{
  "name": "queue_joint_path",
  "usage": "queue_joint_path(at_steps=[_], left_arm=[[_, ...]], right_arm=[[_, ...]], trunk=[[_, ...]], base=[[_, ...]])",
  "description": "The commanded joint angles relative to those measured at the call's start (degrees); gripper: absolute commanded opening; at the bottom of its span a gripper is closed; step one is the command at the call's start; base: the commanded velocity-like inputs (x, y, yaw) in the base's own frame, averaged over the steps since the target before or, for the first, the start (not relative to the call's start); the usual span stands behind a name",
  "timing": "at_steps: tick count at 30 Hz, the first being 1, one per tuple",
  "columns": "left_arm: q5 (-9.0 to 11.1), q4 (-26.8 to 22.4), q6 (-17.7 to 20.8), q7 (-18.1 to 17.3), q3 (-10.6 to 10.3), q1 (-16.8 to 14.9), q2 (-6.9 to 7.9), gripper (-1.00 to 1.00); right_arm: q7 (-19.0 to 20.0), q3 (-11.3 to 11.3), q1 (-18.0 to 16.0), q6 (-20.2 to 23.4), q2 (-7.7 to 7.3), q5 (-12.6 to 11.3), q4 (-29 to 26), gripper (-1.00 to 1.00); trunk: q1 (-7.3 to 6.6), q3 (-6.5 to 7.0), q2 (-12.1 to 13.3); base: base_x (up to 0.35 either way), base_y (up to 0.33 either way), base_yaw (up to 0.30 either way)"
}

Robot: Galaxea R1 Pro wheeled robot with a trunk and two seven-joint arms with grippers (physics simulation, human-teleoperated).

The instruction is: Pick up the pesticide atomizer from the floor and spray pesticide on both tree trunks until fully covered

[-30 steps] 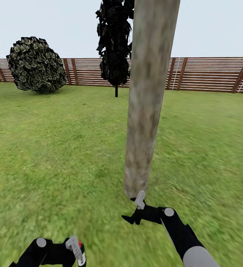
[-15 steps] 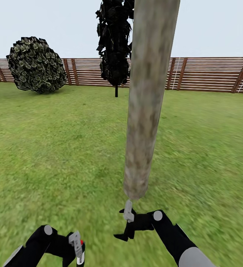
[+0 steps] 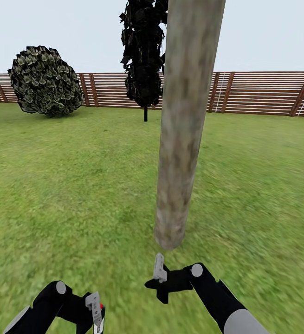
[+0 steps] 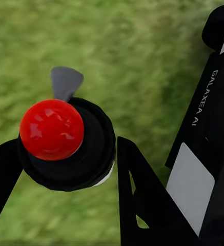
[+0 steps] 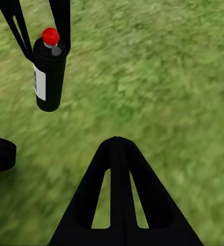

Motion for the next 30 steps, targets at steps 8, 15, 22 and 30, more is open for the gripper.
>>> queue_joint_path(at_steps=[8,15,22,30], left_arm=[[0.0,0.0,0.0,0.0,-3.8,0.0,-3.3,-1.0],[-0.3,0.0,0.0,0.2,-3.9,-0.9,-6.37,-1.0],[-1.5,-0.1,0.0,0.5,-4.2,-1.4,-8.14,-1.0],[-7.1,0.0,0.4,0.7,-4.1,-2.5,-10.48,-1.0]], right_arm=[[0.4,0.1,0.0,0.0,-0.01,0.2,0.2,-1.0],[0.4,0.2,0.0,0.0,0.09,3.7,0.4,-1.0],[0.4,0.3,0.0,0.0,0.16,3.8,0.7,-1.0],[0.4,0.4,0.0,0.0,0.25,3.8,0.7,-1.0]], trunk=[[0.0,0.0,0.0],[0.0,0.0,0.0],[0.0,0.0,0.0],[0.0,0.0,0.0]], base=[[0.0,0.0,0.0],[0.0,0.0,0.0],[0.0,0.0,0.0],[0.0,0.0,0.0]])
